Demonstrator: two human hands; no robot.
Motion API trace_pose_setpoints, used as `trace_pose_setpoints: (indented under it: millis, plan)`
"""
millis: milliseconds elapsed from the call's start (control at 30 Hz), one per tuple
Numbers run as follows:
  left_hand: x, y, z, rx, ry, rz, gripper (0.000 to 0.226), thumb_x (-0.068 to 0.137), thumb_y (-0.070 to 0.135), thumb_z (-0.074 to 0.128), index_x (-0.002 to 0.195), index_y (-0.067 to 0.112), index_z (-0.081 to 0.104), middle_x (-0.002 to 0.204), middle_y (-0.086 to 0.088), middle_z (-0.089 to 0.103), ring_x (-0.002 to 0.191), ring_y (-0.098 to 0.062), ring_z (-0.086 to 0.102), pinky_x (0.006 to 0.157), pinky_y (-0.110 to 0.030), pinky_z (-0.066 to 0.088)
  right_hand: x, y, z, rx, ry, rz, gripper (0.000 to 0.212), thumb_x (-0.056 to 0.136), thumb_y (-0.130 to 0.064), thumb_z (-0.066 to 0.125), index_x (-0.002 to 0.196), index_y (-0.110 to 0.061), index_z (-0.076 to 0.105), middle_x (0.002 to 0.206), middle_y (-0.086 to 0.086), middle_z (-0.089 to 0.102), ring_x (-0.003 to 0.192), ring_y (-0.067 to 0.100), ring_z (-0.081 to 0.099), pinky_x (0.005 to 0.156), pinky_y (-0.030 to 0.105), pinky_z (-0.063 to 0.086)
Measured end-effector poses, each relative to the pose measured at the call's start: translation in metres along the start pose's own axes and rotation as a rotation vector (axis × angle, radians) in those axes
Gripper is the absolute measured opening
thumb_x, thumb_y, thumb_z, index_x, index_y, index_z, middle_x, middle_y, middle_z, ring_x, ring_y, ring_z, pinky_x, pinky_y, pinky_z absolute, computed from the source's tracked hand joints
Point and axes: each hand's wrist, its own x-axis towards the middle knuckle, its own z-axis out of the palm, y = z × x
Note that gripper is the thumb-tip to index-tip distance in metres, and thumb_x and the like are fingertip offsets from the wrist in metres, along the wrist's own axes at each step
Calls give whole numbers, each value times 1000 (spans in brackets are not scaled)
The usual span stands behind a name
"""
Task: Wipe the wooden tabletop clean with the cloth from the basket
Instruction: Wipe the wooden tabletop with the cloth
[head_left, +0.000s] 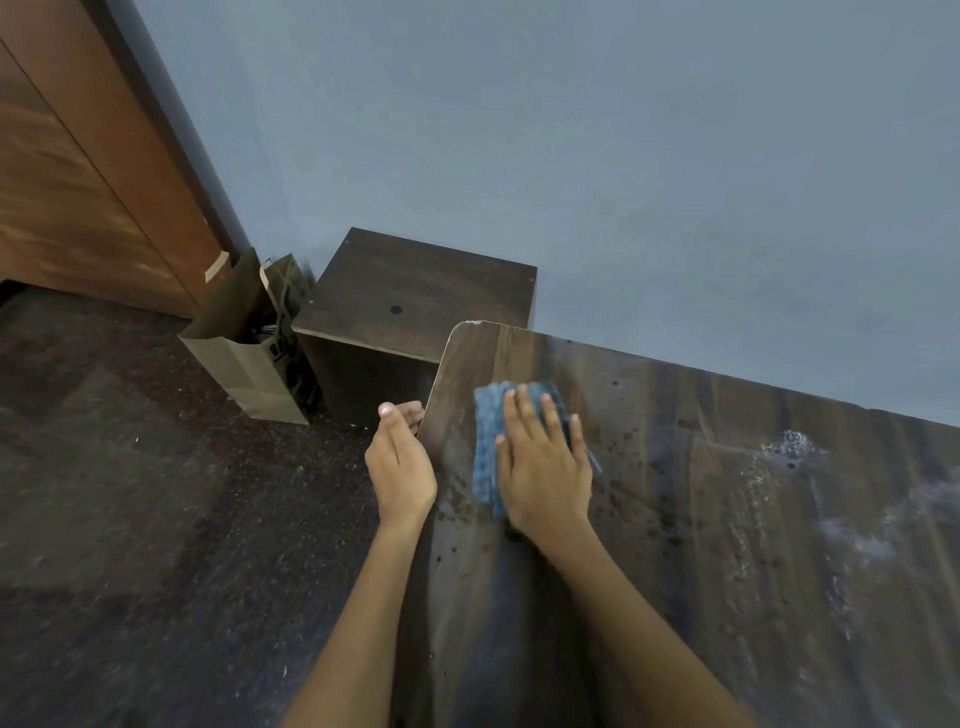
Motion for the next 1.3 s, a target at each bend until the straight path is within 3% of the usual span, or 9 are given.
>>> trace_pose_setpoints:
  millis: [133,267,433,533,767,900,1067,1200,1300]
  plan:
    - [-5,3,-5,34,-56,-26,57,99,39,16,116,8,61,115,-2,63,108,-13,56,92,-21,38,55,-17,-1,19,-33,185,54,101,-34,16,151,-18,3,159,1,5,146,22,-1,116,40,-3]
    - [-8,4,-7,121,-68,2,54,100,35,18,116,9,62,117,-4,62,109,-15,54,91,-22,36,51,-47,1,1,-61,-69,53,102,-33,16,151,-18,2,159,1,4,145,21,-2,116,39,-4]
    - [-11,-1,-8,228,-9,51,49,101,28,22,90,5,64,90,-10,66,84,-19,59,84,-36,45,-14,-32,7,37,-44,-304,50,99,-36,26,147,-22,28,152,-4,29,142,17,21,116,39,12]
    - [-13,-4,-12,259,-41,45,48,101,30,21,111,10,64,111,-9,65,106,-22,56,89,-27,37,-24,-5,4,27,4,-148,53,97,-40,21,145,-22,32,150,-2,35,140,19,28,113,42,13]
    - [-29,-5,-26,291,-79,88,49,100,32,21,119,9,60,118,-7,62,113,-20,54,91,-23,35,36,-30,-3,87,-11,282,54,101,-35,17,151,-21,1,159,0,1,146,22,-2,117,42,-1]
    - [-32,-9,-27,455,-112,189,40,100,26,28,124,9,56,122,-7,60,114,-20,54,91,-21,33,18,-40,2,45,-55,-11,52,101,-34,16,150,-22,4,159,-1,5,145,21,1,117,41,0]
    - [-30,-16,-29,575,-165,218,38,97,16,41,134,11,46,132,-5,54,120,-19,50,101,-27,34,-50,-6,6,13,-34,-236,49,97,-38,25,144,-24,33,149,-4,35,140,16,28,113,44,19]
    - [-32,-15,-30,577,-178,206,39,97,19,40,136,12,43,135,-4,51,121,-19,50,104,-33,38,-32,15,2,27,-11,-70,52,97,-40,20,147,-26,26,153,-3,28,142,19,22,114,45,16]
    - [-38,-13,-33,603,-177,213,40,98,21,39,137,12,41,136,-4,50,122,-19,49,105,-35,37,-6,-8,-2,72,-16,184,52,100,-38,17,150,-26,9,158,-2,10,145,20,5,115,41,1]
